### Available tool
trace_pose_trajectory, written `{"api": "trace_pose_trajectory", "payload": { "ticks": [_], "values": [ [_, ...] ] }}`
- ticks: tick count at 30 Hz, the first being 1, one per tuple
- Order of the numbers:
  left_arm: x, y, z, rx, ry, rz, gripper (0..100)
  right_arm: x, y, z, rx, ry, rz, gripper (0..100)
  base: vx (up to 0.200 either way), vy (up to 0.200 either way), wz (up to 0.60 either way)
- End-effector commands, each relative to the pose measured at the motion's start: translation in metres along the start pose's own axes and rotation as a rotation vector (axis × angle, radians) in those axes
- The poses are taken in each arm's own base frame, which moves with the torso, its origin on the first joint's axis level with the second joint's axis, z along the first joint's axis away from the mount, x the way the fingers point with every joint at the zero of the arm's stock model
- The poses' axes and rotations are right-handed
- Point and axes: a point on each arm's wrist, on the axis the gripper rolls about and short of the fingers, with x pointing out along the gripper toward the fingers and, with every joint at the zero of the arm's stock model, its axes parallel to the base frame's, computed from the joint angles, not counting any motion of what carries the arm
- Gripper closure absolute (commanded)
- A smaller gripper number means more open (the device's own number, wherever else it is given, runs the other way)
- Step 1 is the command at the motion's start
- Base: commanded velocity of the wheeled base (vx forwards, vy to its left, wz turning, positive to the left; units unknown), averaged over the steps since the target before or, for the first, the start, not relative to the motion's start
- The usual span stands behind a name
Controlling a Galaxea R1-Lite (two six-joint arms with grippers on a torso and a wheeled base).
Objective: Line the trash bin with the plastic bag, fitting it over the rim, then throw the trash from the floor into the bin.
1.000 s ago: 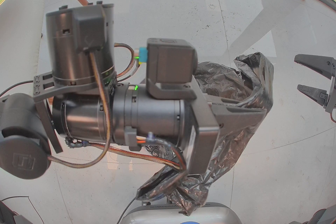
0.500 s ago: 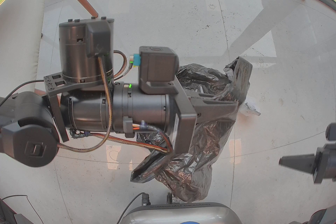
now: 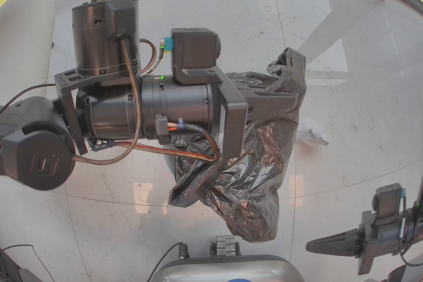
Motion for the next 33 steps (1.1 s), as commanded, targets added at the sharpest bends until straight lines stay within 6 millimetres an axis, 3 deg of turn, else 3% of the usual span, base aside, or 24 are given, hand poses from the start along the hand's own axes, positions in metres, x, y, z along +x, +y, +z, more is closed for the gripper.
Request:
{"api": "trace_pose_trajectory", "payload": {
  "ticks": [1,5,6,8,11,25,33],
  "values": [
    [-0.003,0.004,0.0,0.001,-0.001,0.018,100,0.058,-0.007,0.006,0.006,0.102,-0.013,100,0.0,0.0,0.0],
    [-0.009,0.011,0.003,0.003,-0.009,0.062,100,0.09,-0.011,0.02,-0.022,0.04,0.023,100,0.0,0.0,0.0],
    [-0.009,0.011,0.003,0.003,-0.009,0.062,100,0.09,-0.011,0.02,-0.022,0.04,0.023,100,0.0,0.0,0.0],
    [-0.011,0.014,0.004,0.006,-0.013,0.073,100,0.113,-0.016,0.03,-0.031,0.0,0.03,100,0.0,0.0,0.0],
    [-0.013,0.017,0.004,0.004,-0.012,0.082,100,0.123,-0.018,0.044,-0.033,-0.041,0.032,100,0.0,0.0,0.0],
    [-0.014,0.017,0.0,-0.005,-0.001,0.076,100,0.126,-0.043,0.111,-0.014,-0.245,-0.031,100,0.0,0.0,0.0],
    [-0.016,0.015,-0.021,-0.04,0.061,0.08,100,0.117,-0.036,0.119,-0.026,-0.271,-0.006,100,0.0,0.0,0.0]
  ]
}}
